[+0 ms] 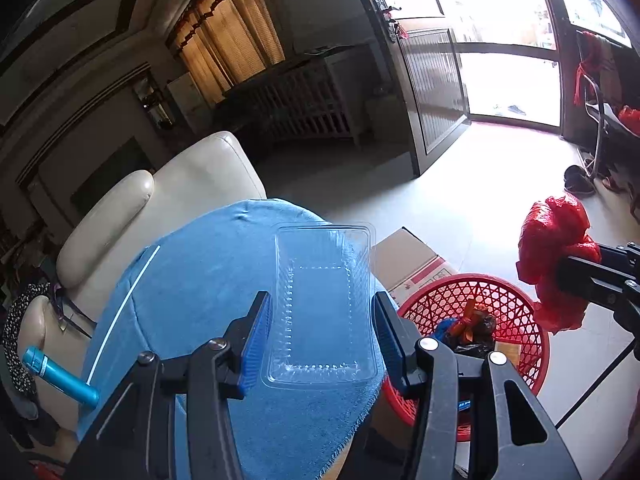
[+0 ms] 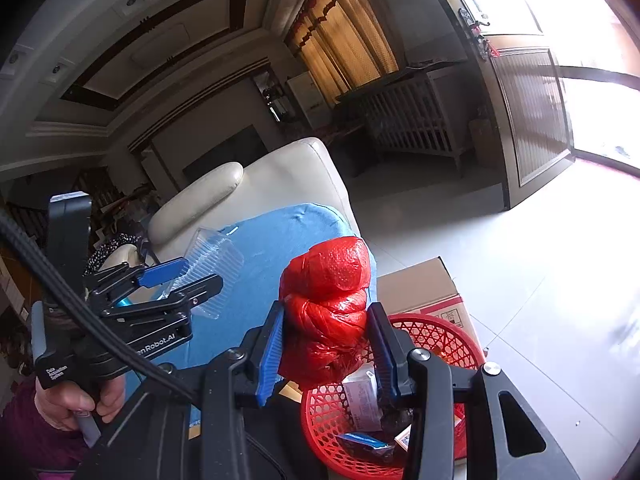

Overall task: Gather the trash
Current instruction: 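Carry the clear tray and red mesh bag over the red wastebasket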

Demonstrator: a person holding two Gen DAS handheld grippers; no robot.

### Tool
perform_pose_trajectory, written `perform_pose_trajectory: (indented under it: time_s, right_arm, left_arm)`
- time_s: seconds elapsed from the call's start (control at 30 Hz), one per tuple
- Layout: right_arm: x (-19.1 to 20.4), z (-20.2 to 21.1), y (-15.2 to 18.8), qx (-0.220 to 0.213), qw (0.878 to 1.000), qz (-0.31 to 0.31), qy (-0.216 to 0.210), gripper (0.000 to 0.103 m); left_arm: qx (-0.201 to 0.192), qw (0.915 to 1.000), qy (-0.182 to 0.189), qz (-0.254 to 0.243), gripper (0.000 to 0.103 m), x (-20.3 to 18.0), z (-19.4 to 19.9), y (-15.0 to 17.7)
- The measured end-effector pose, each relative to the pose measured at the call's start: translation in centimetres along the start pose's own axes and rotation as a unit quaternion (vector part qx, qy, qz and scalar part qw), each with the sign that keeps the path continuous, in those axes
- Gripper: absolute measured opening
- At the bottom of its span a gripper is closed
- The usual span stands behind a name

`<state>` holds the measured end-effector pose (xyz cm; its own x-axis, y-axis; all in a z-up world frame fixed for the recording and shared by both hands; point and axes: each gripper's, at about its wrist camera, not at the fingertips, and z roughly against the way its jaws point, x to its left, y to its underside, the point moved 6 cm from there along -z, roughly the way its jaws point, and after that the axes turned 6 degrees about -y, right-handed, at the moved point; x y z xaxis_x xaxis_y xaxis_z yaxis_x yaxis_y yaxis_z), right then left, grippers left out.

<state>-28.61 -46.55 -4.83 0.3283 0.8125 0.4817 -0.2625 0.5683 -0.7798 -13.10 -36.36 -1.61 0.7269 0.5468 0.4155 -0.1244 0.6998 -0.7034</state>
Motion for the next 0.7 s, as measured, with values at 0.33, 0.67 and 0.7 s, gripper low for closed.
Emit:
perform_pose_trajectory:
  time_s: [0.33, 0.67, 0.7]
  right_arm:
    - [-0.1, 0.8, -0.2, -0.008, 1.0, -0.011, 0.005, 0.044]
    - [-0.2, 0.7, 0.1, -0.008, 1.0, -0.019, 0.01, 0.044]
    - [-0.2, 0.7, 0.2, -0.008, 1.0, -0.021, 0.01, 0.044]
  left_arm:
    - [-0.012, 0.9997, 0.009, -0.018, 0.053, -1.6, 0.2, -0.6]
    - [-0.009, 0.9995, 0.012, -0.027, 0.053, -2.3, -0.6, -1.2]
    - [-0.008, 0.9995, 0.013, -0.026, 0.053, -2.3, -0.7, -1.2]
